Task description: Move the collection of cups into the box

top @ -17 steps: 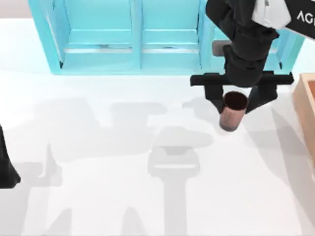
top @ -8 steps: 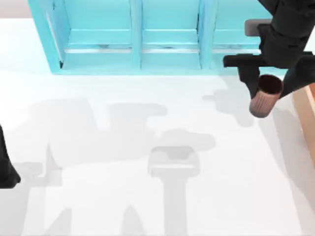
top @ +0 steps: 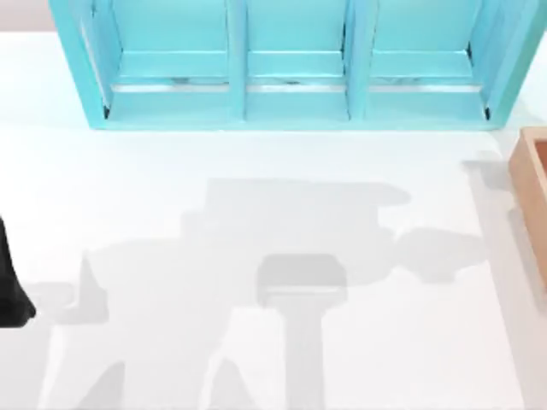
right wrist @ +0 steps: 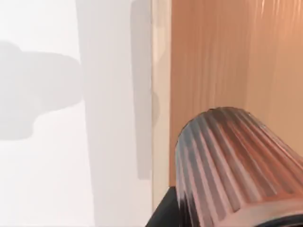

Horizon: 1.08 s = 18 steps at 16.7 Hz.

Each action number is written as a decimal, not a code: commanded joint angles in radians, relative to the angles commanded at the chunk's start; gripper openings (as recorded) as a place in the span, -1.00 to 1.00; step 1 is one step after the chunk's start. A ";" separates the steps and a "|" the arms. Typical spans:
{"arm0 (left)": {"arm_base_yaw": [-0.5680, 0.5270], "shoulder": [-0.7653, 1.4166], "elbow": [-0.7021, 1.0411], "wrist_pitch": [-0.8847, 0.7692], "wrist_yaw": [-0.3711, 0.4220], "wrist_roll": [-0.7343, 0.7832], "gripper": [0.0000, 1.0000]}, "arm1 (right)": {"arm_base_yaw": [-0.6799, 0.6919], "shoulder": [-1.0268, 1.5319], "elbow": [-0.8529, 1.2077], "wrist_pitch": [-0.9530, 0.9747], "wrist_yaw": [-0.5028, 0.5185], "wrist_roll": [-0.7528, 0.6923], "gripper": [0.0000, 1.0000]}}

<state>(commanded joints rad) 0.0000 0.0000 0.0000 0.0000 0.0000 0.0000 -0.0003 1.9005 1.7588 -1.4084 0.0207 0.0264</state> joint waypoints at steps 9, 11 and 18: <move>0.000 0.000 0.000 0.000 0.000 0.000 1.00 | -0.289 -0.141 -0.116 -0.019 0.011 -0.303 -1.00; 0.000 0.000 0.000 0.000 0.000 0.000 1.00 | -0.285 -0.137 -0.112 -0.018 0.011 -0.300 -1.00; 0.000 0.000 0.000 0.000 0.000 0.000 1.00 | -0.287 -0.138 -0.282 0.150 0.009 -0.303 -1.00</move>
<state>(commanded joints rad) 0.0000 0.0000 0.0000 0.0000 0.0000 0.0000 -0.2877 1.7624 1.4773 -1.2582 0.0300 -0.2766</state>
